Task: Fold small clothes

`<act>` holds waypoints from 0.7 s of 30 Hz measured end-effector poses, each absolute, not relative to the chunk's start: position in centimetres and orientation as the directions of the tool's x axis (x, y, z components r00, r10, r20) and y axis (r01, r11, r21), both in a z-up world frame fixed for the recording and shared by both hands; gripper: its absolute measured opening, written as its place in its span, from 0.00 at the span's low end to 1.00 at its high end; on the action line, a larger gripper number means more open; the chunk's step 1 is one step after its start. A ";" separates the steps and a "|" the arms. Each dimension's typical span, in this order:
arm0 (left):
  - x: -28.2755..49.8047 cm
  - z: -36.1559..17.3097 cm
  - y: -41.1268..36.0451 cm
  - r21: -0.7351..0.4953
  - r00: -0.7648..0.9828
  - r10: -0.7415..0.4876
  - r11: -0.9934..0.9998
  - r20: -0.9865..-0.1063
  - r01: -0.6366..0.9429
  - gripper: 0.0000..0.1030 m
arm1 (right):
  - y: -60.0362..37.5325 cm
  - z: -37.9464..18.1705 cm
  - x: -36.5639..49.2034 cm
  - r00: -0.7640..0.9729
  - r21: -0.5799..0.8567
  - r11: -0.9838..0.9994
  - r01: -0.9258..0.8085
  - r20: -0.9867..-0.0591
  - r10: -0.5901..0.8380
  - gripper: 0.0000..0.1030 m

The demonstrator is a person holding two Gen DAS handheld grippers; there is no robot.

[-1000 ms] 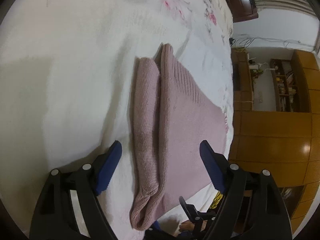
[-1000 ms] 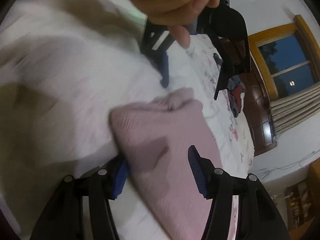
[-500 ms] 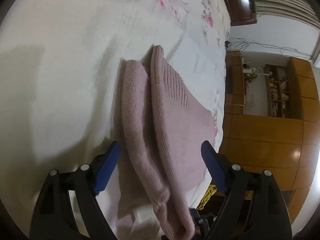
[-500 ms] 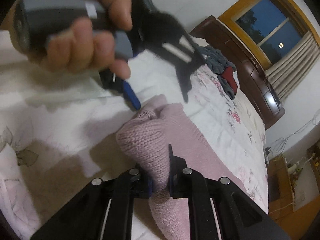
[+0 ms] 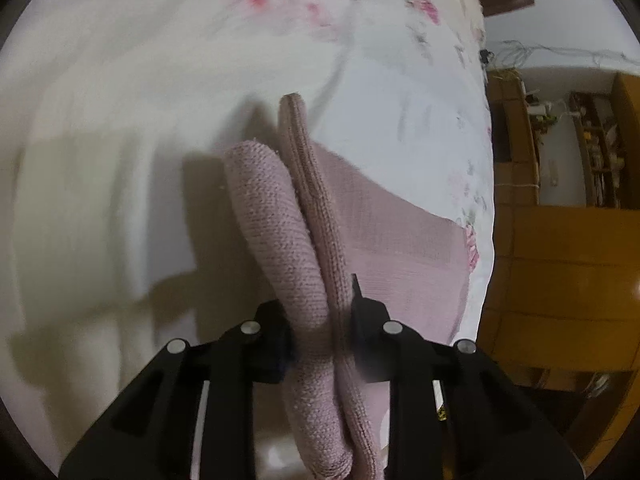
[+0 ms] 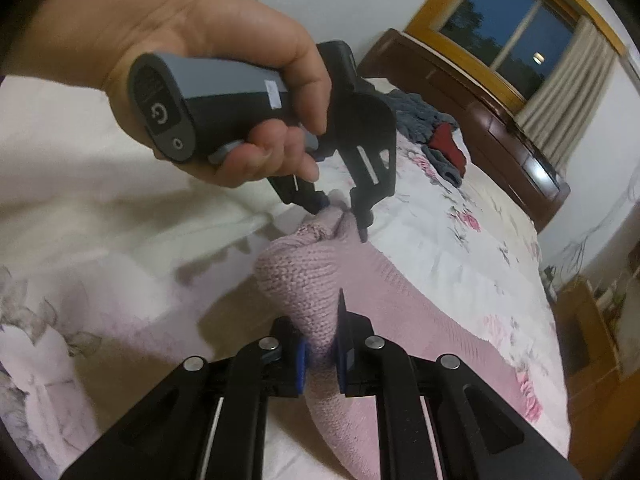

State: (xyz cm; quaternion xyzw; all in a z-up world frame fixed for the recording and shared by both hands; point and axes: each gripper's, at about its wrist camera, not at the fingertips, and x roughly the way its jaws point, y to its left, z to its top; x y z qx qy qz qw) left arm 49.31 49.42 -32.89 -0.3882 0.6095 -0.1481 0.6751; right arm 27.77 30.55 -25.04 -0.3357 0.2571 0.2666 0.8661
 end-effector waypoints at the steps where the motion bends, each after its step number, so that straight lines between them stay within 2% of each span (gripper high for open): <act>1: 49.5 -32.1 49.0 -0.699 0.215 -0.666 0.665 -0.714 -0.264 0.21 | 30.1 -24.6 27.9 0.727 -0.431 0.647 -0.629 -0.622 0.292 0.10; 12: 52.0 -22.3 40.2 -0.622 0.221 -0.593 0.778 -0.775 -0.095 0.20 | 22.8 -18.4 29.0 0.759 -0.248 0.819 -0.518 -0.574 0.306 0.10; 21: 54.2 -19.5 28.9 -0.581 0.185 -0.574 0.813 -0.798 0.017 0.20 | 13.8 -16.2 31.1 0.785 -0.105 0.916 -0.388 -0.559 0.268 0.10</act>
